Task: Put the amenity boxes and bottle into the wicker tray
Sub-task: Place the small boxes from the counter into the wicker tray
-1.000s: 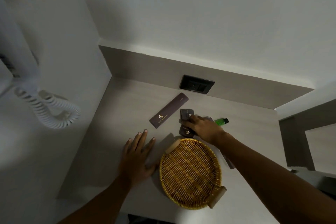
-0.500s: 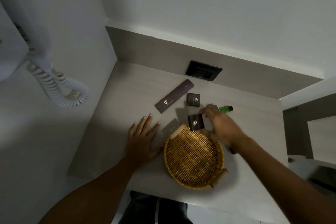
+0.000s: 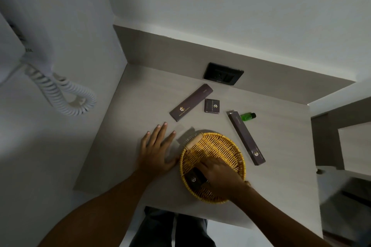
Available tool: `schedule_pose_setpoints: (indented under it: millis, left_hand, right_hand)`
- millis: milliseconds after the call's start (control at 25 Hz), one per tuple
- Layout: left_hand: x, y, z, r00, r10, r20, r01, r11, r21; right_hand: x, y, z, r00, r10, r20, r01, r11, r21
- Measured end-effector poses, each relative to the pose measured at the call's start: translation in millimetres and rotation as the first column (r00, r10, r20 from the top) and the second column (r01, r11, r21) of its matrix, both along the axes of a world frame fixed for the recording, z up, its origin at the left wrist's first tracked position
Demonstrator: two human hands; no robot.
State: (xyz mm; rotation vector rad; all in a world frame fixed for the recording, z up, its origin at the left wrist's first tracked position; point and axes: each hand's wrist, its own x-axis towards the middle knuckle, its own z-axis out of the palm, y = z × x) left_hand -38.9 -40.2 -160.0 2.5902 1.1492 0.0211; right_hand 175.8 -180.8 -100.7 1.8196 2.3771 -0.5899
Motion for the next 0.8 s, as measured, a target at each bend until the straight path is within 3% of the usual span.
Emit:
schedule_pose_setpoints:
  millis: [120, 240, 320, 440, 560, 640, 800]
  left_hand:
    - [0, 0, -1, 1.000, 0.004, 0.012, -0.004, 1.000, 0.000]
    - [0, 1, -1, 1.000, 0.004, 0.018, -0.004, 1.000, -0.004]
    - [0, 0, -2, 1.000, 0.009, 0.013, -0.009, 1.000, -0.002]
    - [0, 0, -6, 1.000, 0.010, 0.014, -0.010, 1.000, 0.010]
    - [-1, 2, -9, 1.000, -0.003, 0.020, 0.003, 1.000, 0.026]
    - [-1, 1, -9, 1.000, 0.003, -0.006, -0.003, 0.999, 0.036]
    - [-1, -1, -9, 1.000, 0.011, -0.020, -0.011, 0.999, 0.044]
  right_hand:
    - [-7, -2, 1, 1.000, 0.002, 0.027, -0.004, 0.997, 0.071]
    - [-6, -3, 4, 0.999, -0.009, 0.043, 0.008, 0.999, 0.039]
    - [5, 0, 14, 0.990, -0.122, -0.064, 0.123, 0.992, 0.010]
    - [48, 37, 32, 0.900, -0.367, -0.233, 0.407, 0.900, 0.154]
    - [92, 104, 35, 0.906, -0.406, -0.116, 0.422, 0.879, 0.221]
    - [103, 142, 27, 0.922, -0.385, -0.033, 0.386, 0.913, 0.129]
    - [104, 160, 9, 0.919, -0.393, -0.032, 0.393, 0.919, -0.009]
